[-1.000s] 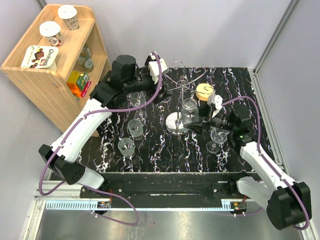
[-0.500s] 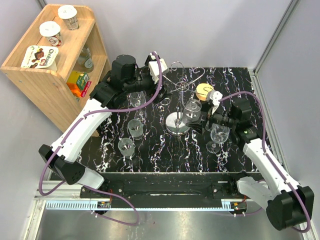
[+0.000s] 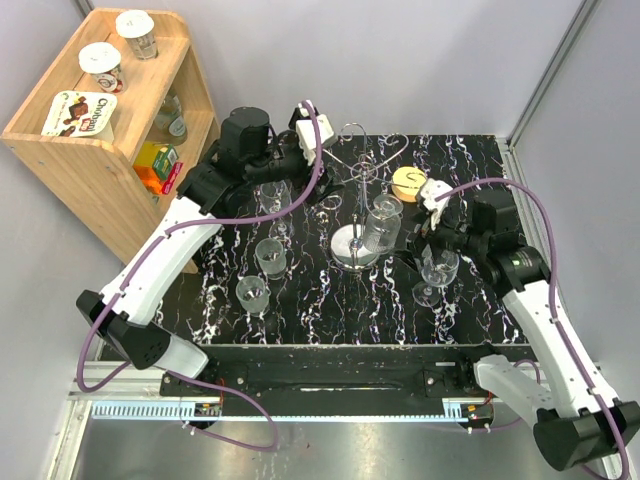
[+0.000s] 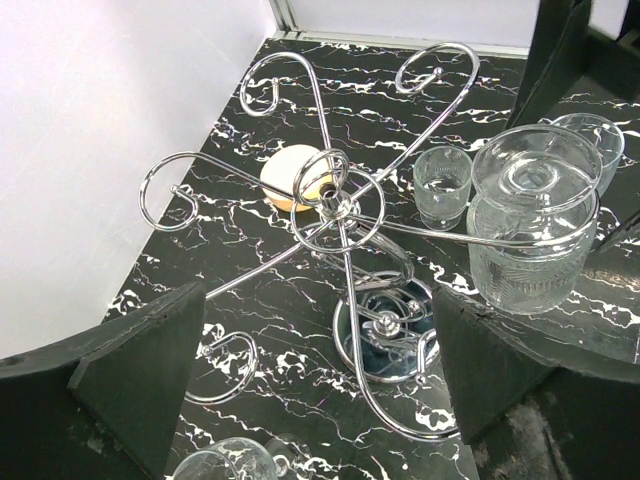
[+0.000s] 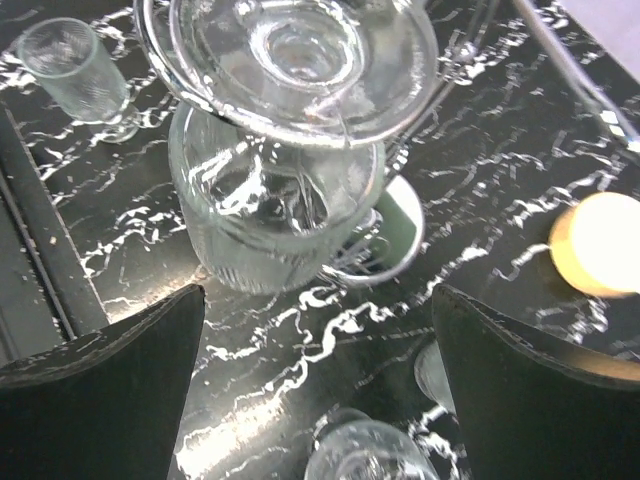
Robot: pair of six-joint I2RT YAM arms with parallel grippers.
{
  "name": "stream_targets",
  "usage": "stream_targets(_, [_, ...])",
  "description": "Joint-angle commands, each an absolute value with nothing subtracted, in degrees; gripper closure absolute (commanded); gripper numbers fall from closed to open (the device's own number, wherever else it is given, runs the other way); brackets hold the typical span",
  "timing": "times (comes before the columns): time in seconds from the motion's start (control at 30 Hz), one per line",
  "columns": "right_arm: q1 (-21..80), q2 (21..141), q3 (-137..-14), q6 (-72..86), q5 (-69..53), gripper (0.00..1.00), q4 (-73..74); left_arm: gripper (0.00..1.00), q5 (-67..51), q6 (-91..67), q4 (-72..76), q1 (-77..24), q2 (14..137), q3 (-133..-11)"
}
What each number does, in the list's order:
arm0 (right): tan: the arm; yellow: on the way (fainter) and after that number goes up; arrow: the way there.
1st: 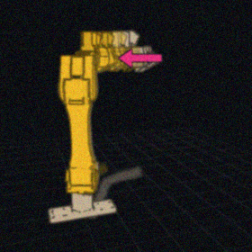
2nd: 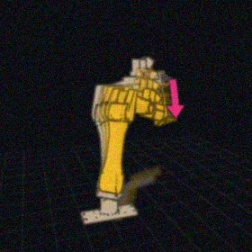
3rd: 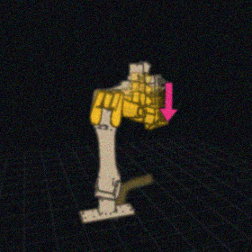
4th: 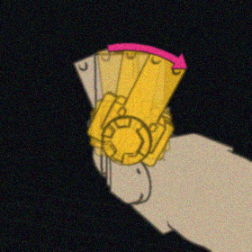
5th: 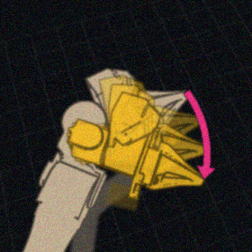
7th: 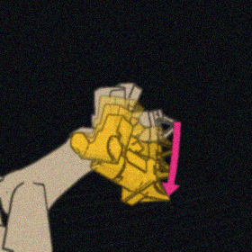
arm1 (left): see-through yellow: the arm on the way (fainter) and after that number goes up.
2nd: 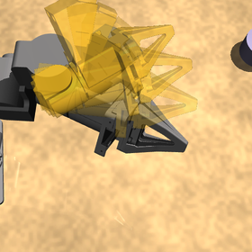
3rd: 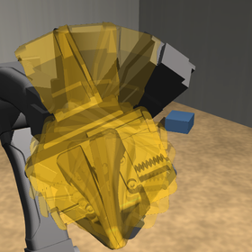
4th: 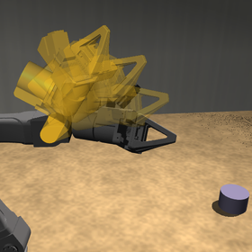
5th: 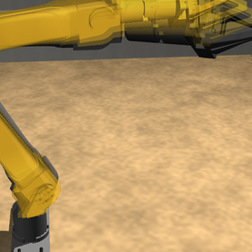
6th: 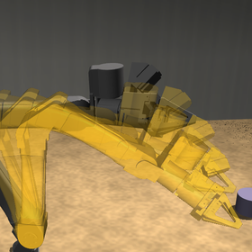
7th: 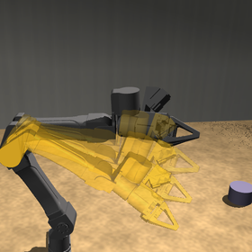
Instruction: Place the wine glass upside down on the wine glass rack
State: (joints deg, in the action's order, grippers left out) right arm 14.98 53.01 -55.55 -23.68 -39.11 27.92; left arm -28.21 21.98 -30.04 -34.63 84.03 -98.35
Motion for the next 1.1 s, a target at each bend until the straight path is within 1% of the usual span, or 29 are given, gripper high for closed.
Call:
stream_targets(0.0, [14.9,49.0,-61.8,-28.9,-29.9,0.01,39.9,0.01,-26.7,20.9,-29.4,-34.5,81.0,-101.0])
stream_targets(0.1, [14.9,47.4,-63.0,-28.7,-25.4,0.00,41.9,0.01,-25.1,21.9,-30.6,-34.4,79.6,-99.3])
stream_targets(0.2, [14.7,47.5,-64.2,-27.6,-20.8,0.02,40.2,0.01,-24.7,22.3,-31.7,-34.3,77.9,-97.5])
stream_targets(0.37, [14.6,51.8,-70.4,-24.4,-15.7,0.05,36.3,0.01,-23.3,23.9,-36.5,-34.3,76.0,-97.1])
stream_targets(0.53, [14.7,58.9,-76.9,-23.1,-14.9,0.05,32.2,0.01,-26.4,23.7,-38.2,-34.3,76.7,-93.6])
stream_targets(0.7, [14.6,66.0,-82.3,-22.3,-14.9,0.06,31.2,0.01,-28.4,23.6,-35.9,-34.3,77.6,-90.9])
stream_targets(1.07, [14.6,71.1,-85.9,-23.0,-13.2,0.09,30.1,0.01,-36.2,21.6,-35.3,-34.9,80.5,-92.5])
